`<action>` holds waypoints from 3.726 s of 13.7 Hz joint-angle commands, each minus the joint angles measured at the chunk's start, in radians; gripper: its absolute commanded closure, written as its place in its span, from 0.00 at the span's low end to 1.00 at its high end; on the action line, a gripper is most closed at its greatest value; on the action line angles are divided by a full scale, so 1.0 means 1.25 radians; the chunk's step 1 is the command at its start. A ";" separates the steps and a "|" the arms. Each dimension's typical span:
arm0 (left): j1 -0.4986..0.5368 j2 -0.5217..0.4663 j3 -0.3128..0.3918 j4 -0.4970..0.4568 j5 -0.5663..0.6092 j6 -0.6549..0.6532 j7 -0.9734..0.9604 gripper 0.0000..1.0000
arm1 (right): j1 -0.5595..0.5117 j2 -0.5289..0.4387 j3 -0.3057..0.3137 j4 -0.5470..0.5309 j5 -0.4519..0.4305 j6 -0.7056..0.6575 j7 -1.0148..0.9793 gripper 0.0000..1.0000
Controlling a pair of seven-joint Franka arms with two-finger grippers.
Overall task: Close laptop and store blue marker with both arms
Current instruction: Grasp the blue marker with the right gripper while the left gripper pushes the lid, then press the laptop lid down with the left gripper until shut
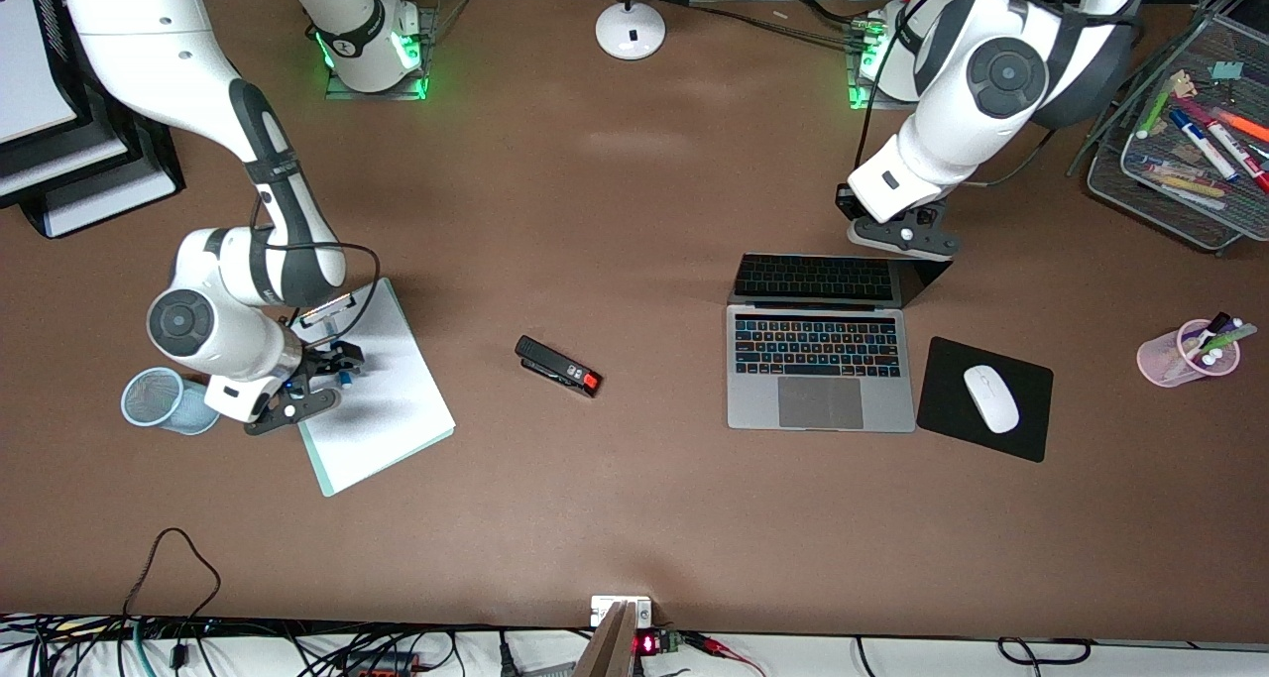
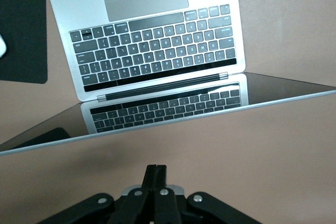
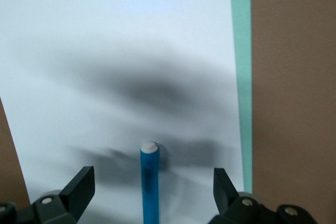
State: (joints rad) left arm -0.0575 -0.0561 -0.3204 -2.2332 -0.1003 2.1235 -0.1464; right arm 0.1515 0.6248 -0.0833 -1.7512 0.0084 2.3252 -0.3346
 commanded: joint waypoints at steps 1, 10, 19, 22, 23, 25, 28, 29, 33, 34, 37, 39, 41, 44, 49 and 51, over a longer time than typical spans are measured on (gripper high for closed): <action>0.014 -0.020 -0.012 -0.069 -0.009 0.100 0.001 1.00 | 0.004 0.003 0.000 -0.009 -0.008 0.016 -0.012 0.05; 0.012 0.085 -0.012 -0.053 -0.001 0.300 0.003 1.00 | 0.002 0.011 0.000 -0.059 -0.008 0.068 -0.022 0.42; 0.014 0.215 0.006 0.093 0.069 0.315 0.004 1.00 | 0.000 0.003 0.000 -0.056 -0.004 0.068 -0.020 0.52; 0.015 0.263 0.011 0.122 0.098 0.321 0.004 1.00 | 0.002 0.001 0.000 -0.053 -0.003 0.068 -0.017 0.53; 0.016 0.288 0.030 0.142 0.121 0.322 0.002 1.00 | 0.002 0.000 -0.001 -0.053 -0.003 0.068 -0.017 0.53; 0.015 0.327 0.046 0.178 0.140 0.322 0.002 1.00 | 0.003 -0.005 0.000 -0.052 -0.003 0.067 -0.016 0.53; 0.015 0.403 0.051 0.239 0.165 0.322 0.002 1.00 | 0.003 -0.004 0.000 -0.052 -0.003 0.068 -0.017 0.57; 0.014 0.424 0.055 0.263 0.166 0.321 0.002 1.00 | 0.003 -0.004 0.000 -0.053 -0.002 0.068 -0.019 0.57; 0.009 0.506 0.059 0.337 0.166 0.321 0.003 1.00 | 0.003 0.000 0.000 -0.054 -0.002 0.069 -0.022 0.58; 0.008 0.525 0.067 0.354 0.178 0.322 0.004 1.00 | 0.004 0.001 0.000 -0.054 -0.002 0.069 -0.022 0.58; 0.007 0.571 0.075 0.406 0.223 0.322 0.001 1.00 | 0.004 0.002 0.000 -0.056 -0.002 0.070 -0.022 0.64; 0.005 0.581 0.075 0.410 0.223 0.322 0.001 1.00 | 0.004 0.005 0.000 -0.057 -0.002 0.070 -0.022 0.65; 0.005 0.601 0.076 0.411 0.224 0.358 -0.001 1.00 | 0.004 0.005 0.000 -0.057 -0.002 0.069 -0.022 0.72; 0.007 0.608 0.078 0.411 0.224 0.373 -0.006 1.00 | 0.004 0.005 0.000 -0.057 -0.002 0.069 -0.022 0.85; 0.008 0.590 0.077 0.411 0.224 0.358 -0.019 1.00 | 0.005 0.002 0.000 -0.056 -0.005 0.065 -0.024 0.91; 0.010 0.568 0.071 0.416 0.221 0.299 -0.019 1.00 | 0.004 -0.009 -0.001 -0.051 -0.006 0.065 -0.032 0.93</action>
State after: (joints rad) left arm -0.0403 0.6888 -0.2309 -1.7255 0.1555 2.5699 -0.1480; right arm 0.1560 0.6368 -0.0844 -1.8075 0.0081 2.4040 -0.3555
